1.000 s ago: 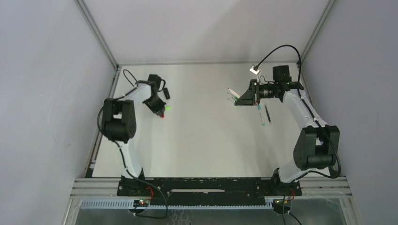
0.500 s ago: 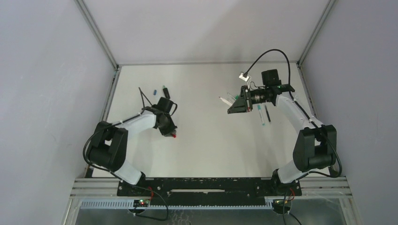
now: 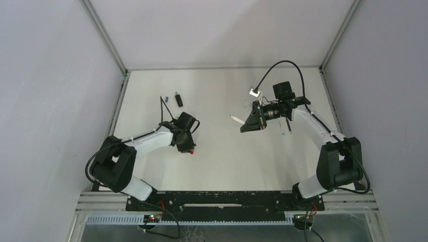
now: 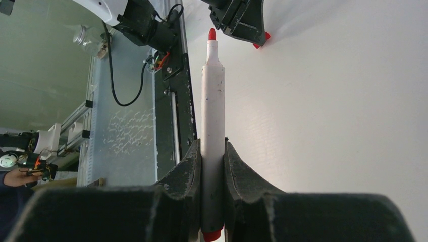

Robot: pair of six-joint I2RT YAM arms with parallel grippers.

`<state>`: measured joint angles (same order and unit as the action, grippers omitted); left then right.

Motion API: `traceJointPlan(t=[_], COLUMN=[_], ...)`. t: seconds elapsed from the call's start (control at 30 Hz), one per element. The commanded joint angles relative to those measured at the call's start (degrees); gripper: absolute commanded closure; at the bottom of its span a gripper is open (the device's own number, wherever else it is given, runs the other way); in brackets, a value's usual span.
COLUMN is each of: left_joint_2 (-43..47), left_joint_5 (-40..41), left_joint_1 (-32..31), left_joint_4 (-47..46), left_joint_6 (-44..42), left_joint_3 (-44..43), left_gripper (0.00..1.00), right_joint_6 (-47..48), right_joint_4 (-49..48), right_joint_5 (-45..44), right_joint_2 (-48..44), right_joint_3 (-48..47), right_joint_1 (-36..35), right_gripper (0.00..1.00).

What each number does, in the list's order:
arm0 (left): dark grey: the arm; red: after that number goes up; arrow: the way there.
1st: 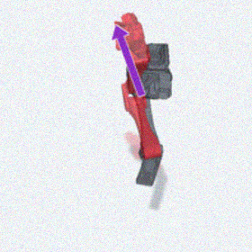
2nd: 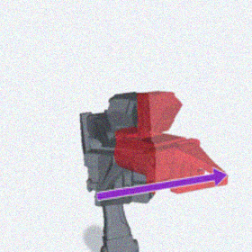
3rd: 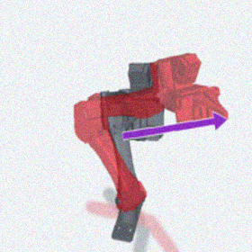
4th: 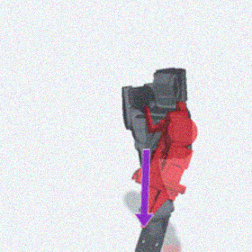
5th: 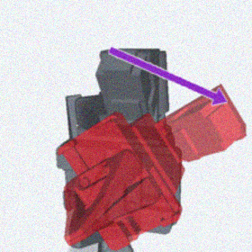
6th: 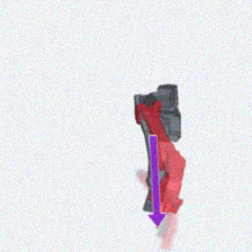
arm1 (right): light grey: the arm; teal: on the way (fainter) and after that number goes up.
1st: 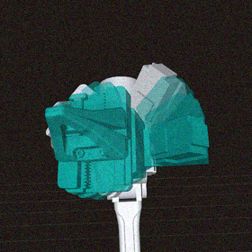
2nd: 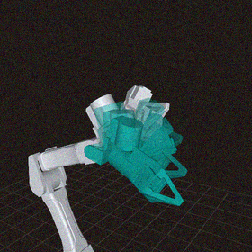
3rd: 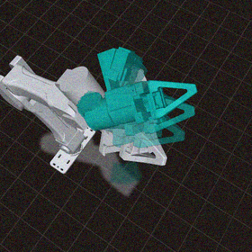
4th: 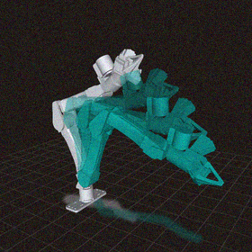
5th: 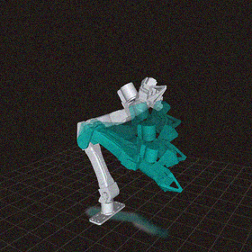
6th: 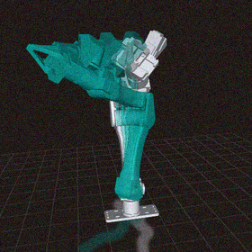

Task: Insert the pens into the pen caps
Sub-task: Move the pen cap to the center of the board.

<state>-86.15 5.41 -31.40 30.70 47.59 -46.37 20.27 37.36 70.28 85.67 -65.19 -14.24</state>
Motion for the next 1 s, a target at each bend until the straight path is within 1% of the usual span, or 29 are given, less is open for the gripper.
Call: traceJointPlan(t=[0.0, 0.2, 0.27, 0.33, 0.4, 0.57, 0.67, 0.83, 0.97], left_joint_2=[-0.5, -2.3, -2.6, -2.8, -2.8, -3.1, -4.7, -7.3, -9.1], left_joint_5=[4.2, 5.7, 5.7, 5.8, 6.2, 6.0, 5.4, 5.2, 5.2], left_joint_1=[-1.5, -1.7, -1.7, -1.8, -1.8, -1.8, -1.8, -2.1, -2.6], left_joint_4=[3.0, 5.6, 5.9, 6.4, 7.4, 7.3, 7.4, 7.1, 6.2], left_joint_6=[0.7, -0.3, -0.3, -0.8, -1.4, -1.9, -1.7, -2.2, -2.9], left_joint_3=[-1.5, -3.2, -3.6, -4.1, -4.5, -4.9, -5.4, -5.3, -5.1], left_gripper=[0.78, 0.72, 0.67, 0.59, 0.56, 0.57, 0.65, 0.67, 0.78], right_joint_6=[2.1, 3.6, 4.1, 4.7, 5.3, 5.6, 6.8, 8.6, 9.7], right_joint_4=[-1.8, -0.8, -0.4, 0.1, 0.6, 1.9, 3.8, 6.3, 7.6], right_joint_5=[0.5, 1.8, 2.1, 2.6, 3.3, 5.9, 6.0, 5.3, 5.1], right_joint_2=[-1.1, -0.3, -0.2, -0.1, 0.4, 2.3, 3.5, 4.5, 4.0], right_joint_3=[0.2, 0.2, 0.2, 0.2, 0.2, -0.3, -1.6, -2.7, -2.7], right_joint_1=[-1.1, -1.3, -1.2, -1.0, -0.7, 0.5, 0.8, 1.0, 0.7], right_gripper=[1.0, 1.0, 1.0, 1.0, 1.0, 1.0, 1.0, 1.0, 1.0])
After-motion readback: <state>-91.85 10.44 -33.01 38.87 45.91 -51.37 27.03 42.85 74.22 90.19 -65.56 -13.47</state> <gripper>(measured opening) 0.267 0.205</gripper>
